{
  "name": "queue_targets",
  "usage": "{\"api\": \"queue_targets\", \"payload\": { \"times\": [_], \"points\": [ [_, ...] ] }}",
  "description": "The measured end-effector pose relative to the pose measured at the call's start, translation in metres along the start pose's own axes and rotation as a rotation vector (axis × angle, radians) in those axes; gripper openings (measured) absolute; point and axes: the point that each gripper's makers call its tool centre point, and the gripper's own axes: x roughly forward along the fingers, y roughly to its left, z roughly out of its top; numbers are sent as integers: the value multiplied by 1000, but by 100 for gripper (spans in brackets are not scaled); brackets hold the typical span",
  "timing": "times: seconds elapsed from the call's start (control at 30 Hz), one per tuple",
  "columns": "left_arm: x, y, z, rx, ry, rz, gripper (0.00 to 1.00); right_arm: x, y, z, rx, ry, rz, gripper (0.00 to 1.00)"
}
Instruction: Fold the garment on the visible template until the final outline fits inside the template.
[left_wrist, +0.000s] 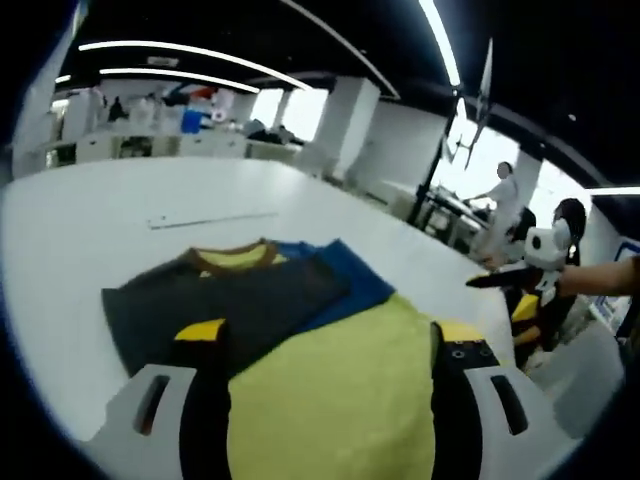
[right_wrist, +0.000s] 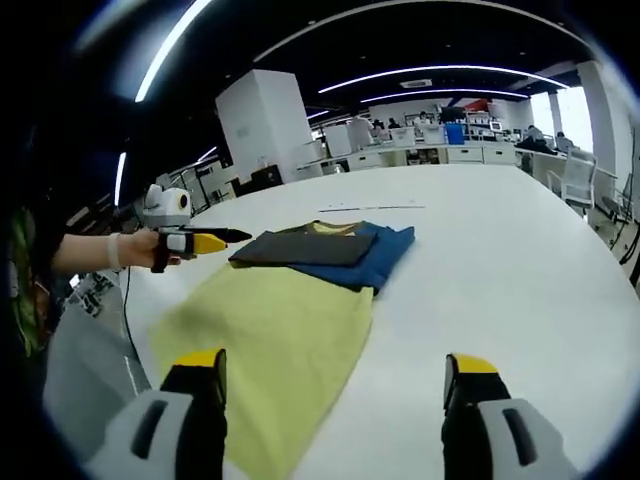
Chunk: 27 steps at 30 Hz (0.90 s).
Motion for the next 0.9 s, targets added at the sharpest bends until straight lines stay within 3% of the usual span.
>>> {"api": "queue_targets", "payload": {
  "times": [0.43,0.67,0.9],
  "points": [
    [-77,11,-20,10,15,84,77,-7,17,5,-17,-4,3,90],
    [-102,16,-22,-11,-7,125,77,-6,26,4,-24,2,14,90],
    [-116,18,-34,-21,15,144,76,-4,32,1,-27,14,30,89]
  ]
}}
